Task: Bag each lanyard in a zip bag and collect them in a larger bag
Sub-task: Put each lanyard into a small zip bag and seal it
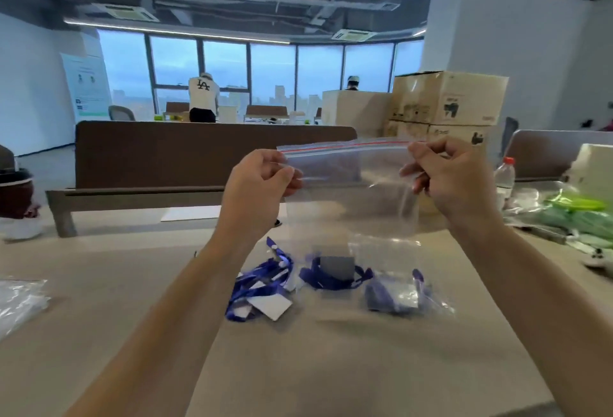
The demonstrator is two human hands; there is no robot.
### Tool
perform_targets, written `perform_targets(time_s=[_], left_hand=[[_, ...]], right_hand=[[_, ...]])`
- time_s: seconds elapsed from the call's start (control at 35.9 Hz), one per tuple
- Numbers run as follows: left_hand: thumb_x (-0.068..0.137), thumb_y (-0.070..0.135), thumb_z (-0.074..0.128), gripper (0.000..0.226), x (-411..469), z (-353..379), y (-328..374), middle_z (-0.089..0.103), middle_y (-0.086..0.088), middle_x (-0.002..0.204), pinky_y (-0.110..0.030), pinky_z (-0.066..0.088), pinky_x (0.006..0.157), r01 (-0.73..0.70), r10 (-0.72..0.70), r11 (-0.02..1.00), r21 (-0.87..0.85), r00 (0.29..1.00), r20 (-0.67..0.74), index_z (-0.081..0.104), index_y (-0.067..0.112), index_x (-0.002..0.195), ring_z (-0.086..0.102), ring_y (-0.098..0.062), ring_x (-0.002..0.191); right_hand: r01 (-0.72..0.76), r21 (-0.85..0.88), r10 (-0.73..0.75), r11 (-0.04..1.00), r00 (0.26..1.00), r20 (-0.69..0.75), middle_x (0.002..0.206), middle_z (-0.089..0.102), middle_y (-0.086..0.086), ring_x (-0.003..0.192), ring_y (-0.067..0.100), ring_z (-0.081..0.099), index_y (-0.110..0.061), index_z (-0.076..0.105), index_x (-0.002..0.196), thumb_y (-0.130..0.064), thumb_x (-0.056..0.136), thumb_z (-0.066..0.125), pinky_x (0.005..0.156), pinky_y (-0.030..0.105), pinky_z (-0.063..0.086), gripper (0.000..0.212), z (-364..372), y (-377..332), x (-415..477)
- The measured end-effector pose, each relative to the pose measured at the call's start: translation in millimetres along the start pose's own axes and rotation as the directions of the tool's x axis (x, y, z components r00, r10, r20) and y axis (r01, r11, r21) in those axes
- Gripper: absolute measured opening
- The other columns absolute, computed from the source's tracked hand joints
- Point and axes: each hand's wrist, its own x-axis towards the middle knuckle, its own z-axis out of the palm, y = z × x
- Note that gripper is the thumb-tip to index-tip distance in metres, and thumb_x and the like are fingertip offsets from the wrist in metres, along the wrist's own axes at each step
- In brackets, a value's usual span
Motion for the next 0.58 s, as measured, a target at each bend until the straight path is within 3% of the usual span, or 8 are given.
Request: perform_targets(time_s=[0.14,0.33,0.45,0.58], left_hand=[[0.099,0.004,0.053,0.015,5.3,49.6,4.6,0.074,-0.007,0.09,-0.021,0.059,0.068,0.005,-0.004,1.0,-0.014,0.997,0.074,0.058,0.005,0.114,0.073,-0.016,0.077],[0.098,0.003,0.053,0.015,27.1,98.8,10.4,0.075,-0.009,0.088,-0.03,0.062,0.072,-0.032,0.038,0.998,-0.052,0.994,0.103,0.059,0.006,0.112,0.073,-0.02,0.075],[0.098,0.004,0.053,0.017,43.8,125.5,-0.2,0.075,-0.008,0.088,-0.022,0.059,0.067,-0.018,0.019,1.0,-0.011,0.989,0.143,0.06,0.006,0.113,0.073,-0.018,0.074],[0.096,0.005,0.054,0.018,65.9,161.4,-42.0,0.074,-0.002,0.085,-0.023,0.059,0.07,0.034,-0.052,0.994,0.105,0.985,0.167,0.06,0.009,0.113,0.072,-0.013,0.077]], right_hand=[[-0.015,-0.08,0.009,0.997,0.997,-0.08,0.072,0.075,0.001,0.05,0.02,0.058,-0.015,0.067,0.088,-0.036,0.093,0.064,0.05,0.028,0.044,0.022,-46.9,9.6,9.5],[-0.055,-0.068,0.046,0.996,0.99,-0.13,0.069,0.074,0.003,0.047,0.024,0.054,-0.013,0.065,0.083,-0.031,0.092,0.067,0.054,0.036,0.05,0.02,-86.0,19.3,35.3],[-0.131,-0.05,0.124,0.99,0.983,-0.132,0.069,0.073,0.005,0.049,0.022,0.058,-0.011,0.065,0.083,-0.029,0.092,0.067,0.058,0.038,0.054,0.02,-92.7,42.1,56.2],[-0.292,-0.033,0.285,0.956,0.949,-0.136,0.07,0.073,0.01,0.05,0.02,0.065,-0.009,0.064,0.084,-0.026,0.093,0.066,0.051,0.029,0.051,0.02,-82.8,102.2,78.3]])
